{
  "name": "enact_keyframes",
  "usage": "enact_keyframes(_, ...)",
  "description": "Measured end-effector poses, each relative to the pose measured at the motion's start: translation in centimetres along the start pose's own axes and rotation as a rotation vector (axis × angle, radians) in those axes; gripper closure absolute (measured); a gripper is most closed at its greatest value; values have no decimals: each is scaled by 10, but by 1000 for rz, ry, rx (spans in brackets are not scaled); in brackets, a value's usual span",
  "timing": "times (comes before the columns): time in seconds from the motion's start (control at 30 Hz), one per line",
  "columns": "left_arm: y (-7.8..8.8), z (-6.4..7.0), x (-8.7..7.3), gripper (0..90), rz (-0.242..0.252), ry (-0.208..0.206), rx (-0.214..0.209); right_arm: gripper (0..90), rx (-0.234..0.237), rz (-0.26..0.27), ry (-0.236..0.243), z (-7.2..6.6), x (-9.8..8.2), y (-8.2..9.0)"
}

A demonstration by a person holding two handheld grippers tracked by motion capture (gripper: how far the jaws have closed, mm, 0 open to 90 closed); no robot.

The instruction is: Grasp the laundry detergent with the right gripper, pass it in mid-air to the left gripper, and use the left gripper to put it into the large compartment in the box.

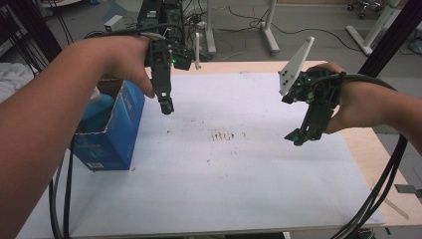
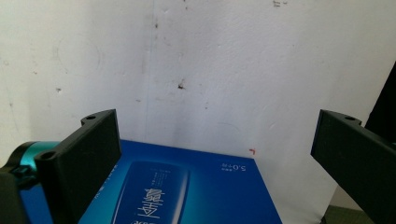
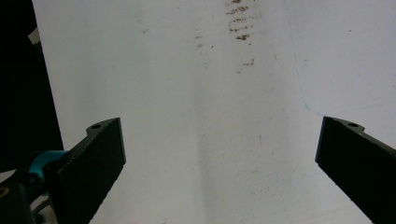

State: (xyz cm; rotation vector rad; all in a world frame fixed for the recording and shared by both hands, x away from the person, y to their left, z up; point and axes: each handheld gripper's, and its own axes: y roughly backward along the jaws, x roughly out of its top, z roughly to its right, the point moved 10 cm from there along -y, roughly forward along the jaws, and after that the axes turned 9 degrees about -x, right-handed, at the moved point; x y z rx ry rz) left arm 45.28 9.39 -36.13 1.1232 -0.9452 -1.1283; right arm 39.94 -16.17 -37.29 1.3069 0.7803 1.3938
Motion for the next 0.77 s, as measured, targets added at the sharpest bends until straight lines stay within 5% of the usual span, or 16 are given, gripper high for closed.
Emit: enact_keyframes(0.77, 0, 1, -6, 16, -8, 0, -5, 9, 6, -24, 13, -2, 4, -2)
